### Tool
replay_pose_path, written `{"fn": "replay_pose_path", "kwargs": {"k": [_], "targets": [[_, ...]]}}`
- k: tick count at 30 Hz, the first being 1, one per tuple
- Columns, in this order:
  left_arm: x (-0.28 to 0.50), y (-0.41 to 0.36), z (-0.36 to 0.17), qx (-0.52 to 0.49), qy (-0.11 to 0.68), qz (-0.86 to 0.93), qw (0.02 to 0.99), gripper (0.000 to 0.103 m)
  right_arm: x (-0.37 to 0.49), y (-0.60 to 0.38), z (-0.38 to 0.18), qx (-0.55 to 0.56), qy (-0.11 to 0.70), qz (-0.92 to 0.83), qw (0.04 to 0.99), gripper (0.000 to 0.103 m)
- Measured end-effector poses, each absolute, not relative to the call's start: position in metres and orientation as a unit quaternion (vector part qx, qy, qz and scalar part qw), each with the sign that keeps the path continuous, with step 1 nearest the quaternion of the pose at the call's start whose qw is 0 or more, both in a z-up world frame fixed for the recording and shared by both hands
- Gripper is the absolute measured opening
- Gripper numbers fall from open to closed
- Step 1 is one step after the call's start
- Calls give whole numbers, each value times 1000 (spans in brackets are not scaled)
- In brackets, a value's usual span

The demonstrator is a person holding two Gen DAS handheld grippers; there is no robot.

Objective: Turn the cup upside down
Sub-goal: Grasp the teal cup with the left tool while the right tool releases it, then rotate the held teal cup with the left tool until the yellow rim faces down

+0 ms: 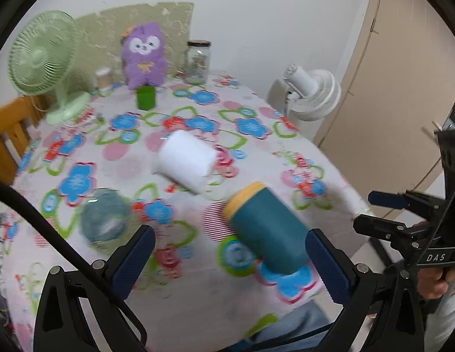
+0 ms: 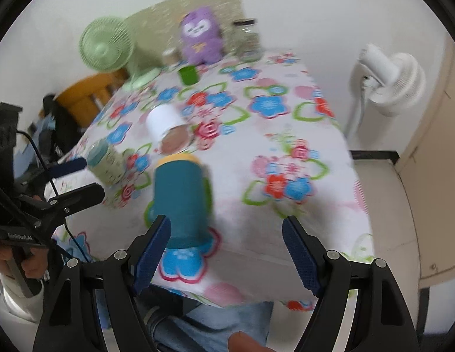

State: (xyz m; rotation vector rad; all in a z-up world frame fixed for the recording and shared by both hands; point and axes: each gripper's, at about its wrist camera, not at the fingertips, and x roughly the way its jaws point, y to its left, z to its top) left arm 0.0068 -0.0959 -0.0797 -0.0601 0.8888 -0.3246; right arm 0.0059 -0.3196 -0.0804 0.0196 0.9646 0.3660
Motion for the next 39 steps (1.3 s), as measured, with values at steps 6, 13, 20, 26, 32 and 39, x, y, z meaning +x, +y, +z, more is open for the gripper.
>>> {"fn": "replay_pose_path", "kwargs": {"k": [6,13,20,26,32,39], "targets": [[20,-133,-90,-34,452,-184,872,103,5,-367,-96,63,471,136,869,81],[35,-159,-110,-34,484,-188,854,103,8,-390,-117,86,484,116,863,81],[49,-167,-130,-44,521,-169,836,100,10,-398,-125,96,485,112,862,81],[50,-171,-139,-29,538,-147,829,87,11,-406,-130,109,486,107,861,81],[52,-163,-134,-53,530,-149,833,73,9,-411,-132,119,486,103,860,81],[55,-157,-126,-57,518,-156,839,59,7,-411,-133,121,485,102,860,81]]}}
